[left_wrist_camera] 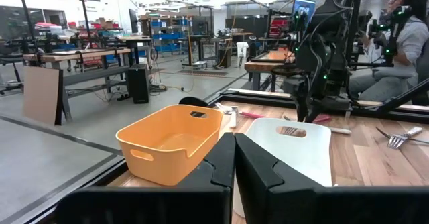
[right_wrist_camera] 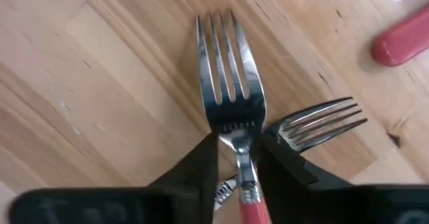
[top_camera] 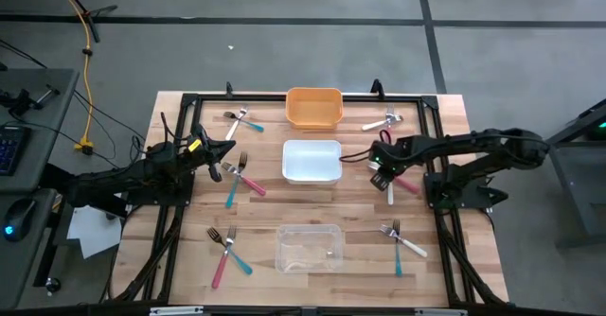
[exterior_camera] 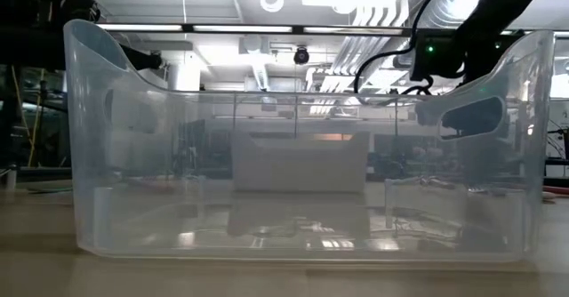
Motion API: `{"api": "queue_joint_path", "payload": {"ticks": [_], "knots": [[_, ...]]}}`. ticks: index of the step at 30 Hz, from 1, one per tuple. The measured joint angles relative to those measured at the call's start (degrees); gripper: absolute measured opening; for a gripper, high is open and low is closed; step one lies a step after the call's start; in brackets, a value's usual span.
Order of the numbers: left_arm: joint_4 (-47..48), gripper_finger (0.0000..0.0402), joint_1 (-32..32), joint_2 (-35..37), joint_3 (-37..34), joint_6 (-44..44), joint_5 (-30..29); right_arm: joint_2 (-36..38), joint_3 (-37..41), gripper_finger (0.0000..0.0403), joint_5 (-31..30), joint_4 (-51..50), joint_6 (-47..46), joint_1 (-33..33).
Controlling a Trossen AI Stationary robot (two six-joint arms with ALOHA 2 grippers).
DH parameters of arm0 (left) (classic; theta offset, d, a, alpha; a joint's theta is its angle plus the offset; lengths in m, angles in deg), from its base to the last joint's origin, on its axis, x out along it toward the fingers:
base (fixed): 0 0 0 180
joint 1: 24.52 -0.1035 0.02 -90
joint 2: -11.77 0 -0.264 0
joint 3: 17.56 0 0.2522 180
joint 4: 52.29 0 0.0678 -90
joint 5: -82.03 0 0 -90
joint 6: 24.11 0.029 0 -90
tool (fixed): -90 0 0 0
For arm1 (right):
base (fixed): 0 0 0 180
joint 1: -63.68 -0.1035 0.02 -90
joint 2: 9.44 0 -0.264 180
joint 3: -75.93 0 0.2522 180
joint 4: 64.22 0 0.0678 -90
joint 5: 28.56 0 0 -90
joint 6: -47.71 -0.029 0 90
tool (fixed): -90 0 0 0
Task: Sort silverware by color (type)
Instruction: Put the middle right pink fork into the white bin
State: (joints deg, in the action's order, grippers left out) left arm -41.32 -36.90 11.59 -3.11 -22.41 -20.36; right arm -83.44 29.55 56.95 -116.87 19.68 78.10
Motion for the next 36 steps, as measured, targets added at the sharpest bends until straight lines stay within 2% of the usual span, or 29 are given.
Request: {"api": "queue_joint_path", "payload": {"ticks": [3,5,13,20,26,31,36], "knots": [[0.0,0.0003,0.0,0.0,-0.02,0.02,0.01,0.0,0.0,0.0025,1.44,0.39,0.11,1.47],[0.0,0.0003,0.0,0.0,-0.02,0.02,0.0,0.04,-0.07,0.0011,2.3,0.89,0.79,2.14],[0.0,0.0003,0.0,0.0,-0.02,0.01,0.0,0.15,-0.53,0.0022,9.09,3.83,-1.53,3.22],[0.0,0.0003,0.0,-0.01,-0.02,0.01,0.0,0.15,-8.53,0.0005,7.84,-2.88,1.51,3.22],[0.0,0.0003,0.0,-0.01,-0.01,0.01,0.0,0.15,-20.93,0.0,3.95,-9.91,8.82,3.18],[-0.01,0.0003,0.0,-0.01,-0.01,0.0,-0.02,0.16,-31.01,0.0005,1.75,-16.98,10.63,2.38],[-0.02,0.0003,-0.01,-0.01,-0.02,0.02,0.0,0.17,-29.7,0.0037,0.2,-19.61,10.28,-0.81]]}}
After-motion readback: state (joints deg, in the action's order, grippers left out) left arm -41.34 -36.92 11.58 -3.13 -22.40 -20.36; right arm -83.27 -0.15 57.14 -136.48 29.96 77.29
